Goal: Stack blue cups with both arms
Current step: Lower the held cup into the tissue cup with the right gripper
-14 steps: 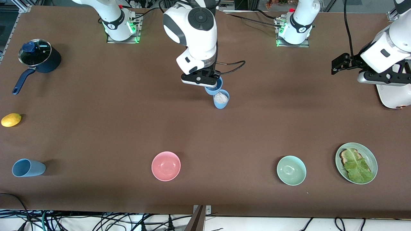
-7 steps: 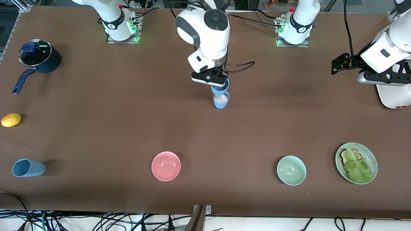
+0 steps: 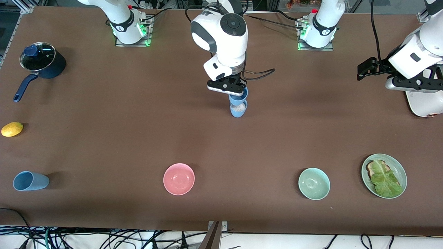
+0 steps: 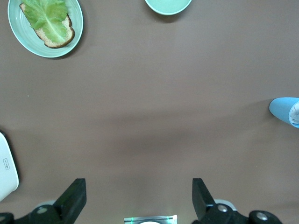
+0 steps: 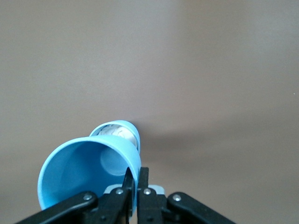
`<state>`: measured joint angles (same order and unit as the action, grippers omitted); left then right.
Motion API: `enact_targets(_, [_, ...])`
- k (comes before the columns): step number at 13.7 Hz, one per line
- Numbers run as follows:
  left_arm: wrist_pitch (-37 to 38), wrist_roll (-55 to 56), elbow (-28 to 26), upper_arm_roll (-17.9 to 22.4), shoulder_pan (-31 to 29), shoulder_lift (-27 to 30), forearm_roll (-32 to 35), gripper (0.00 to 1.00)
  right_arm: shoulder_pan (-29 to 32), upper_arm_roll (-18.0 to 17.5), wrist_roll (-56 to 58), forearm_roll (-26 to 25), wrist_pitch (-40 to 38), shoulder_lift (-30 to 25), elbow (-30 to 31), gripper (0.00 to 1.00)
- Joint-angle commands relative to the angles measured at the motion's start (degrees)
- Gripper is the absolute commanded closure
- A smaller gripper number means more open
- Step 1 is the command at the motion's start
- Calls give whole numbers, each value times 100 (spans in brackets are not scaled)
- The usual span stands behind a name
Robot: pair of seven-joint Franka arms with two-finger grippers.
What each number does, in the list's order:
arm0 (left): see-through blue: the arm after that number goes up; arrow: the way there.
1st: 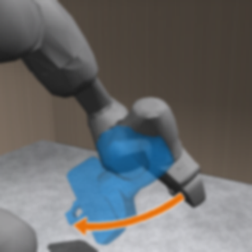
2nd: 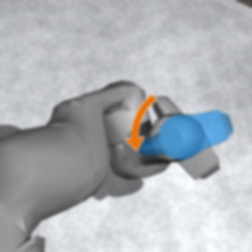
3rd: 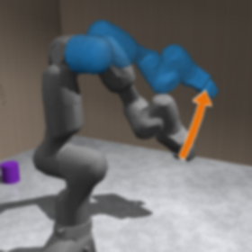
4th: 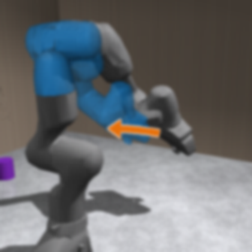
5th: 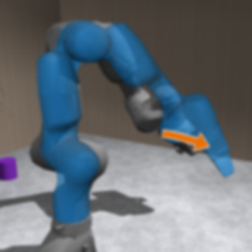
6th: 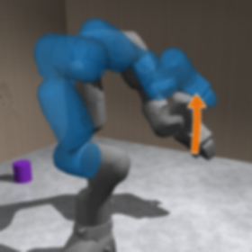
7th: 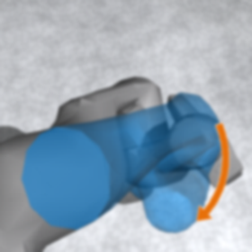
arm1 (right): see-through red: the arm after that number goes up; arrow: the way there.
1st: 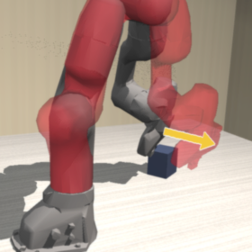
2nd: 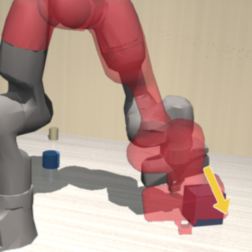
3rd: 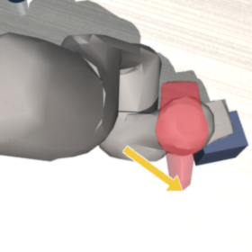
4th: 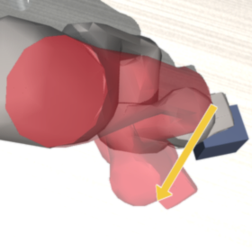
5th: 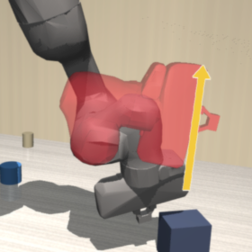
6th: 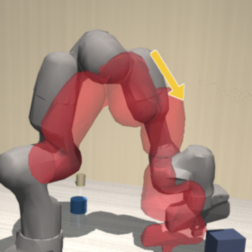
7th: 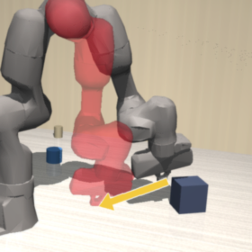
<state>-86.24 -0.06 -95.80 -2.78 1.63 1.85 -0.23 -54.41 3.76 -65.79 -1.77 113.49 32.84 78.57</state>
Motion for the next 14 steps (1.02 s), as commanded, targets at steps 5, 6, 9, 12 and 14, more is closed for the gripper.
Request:
enact_targets(5, [125,-74,79,15,-22,-18,-65,0,-113,72,-250,-174,191,266,-237,100])
enact_targets(6, [125,-73,79,15,-22,-18,-65,0,-113,81,-250,-235,200,267,-237,100])
enact_targets(9, [133,-82,79,6,-22,-18,-65,0,-105,81,-250,-289,209,319,-237,100])
enact_targets(12, [125,-82,79,15,-22,-18,-65,0,-96,89,-259,-289,235,337,-237,100])
enact_targets(14, [133,-82,79,14,-22,-18,-65,0,-105,89,-259,-289,323,372,-237,100])
